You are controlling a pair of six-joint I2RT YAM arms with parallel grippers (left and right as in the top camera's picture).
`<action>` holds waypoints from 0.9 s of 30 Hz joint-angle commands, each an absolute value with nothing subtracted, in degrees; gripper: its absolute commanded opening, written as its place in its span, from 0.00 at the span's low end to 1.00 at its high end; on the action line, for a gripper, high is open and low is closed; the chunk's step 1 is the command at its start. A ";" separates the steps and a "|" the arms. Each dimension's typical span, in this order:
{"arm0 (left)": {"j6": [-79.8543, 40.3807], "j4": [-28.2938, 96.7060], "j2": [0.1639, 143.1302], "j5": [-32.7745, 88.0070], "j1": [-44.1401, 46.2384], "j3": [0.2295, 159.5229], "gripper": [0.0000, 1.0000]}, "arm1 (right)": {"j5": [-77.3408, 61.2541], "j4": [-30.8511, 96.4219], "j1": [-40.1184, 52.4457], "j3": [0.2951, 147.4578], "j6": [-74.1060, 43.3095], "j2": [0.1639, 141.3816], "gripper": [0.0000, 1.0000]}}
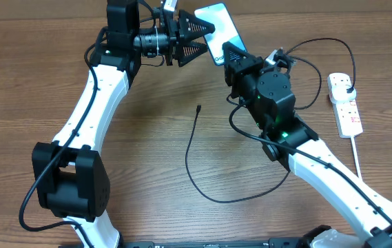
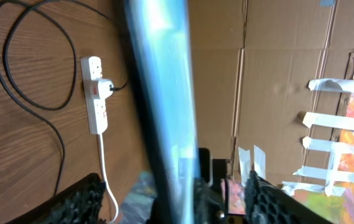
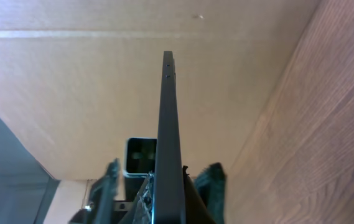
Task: Plug charger to phone and switch on socket
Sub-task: 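Move the left gripper onto the upright smartphone and close on its edge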
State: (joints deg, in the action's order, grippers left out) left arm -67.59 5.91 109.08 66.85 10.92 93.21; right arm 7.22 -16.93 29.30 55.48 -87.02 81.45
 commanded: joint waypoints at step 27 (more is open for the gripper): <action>-68.18 5.52 108.05 60.82 11.73 94.24 0.39 | -1.76 -19.22 29.63 56.18 -87.24 84.25 0.04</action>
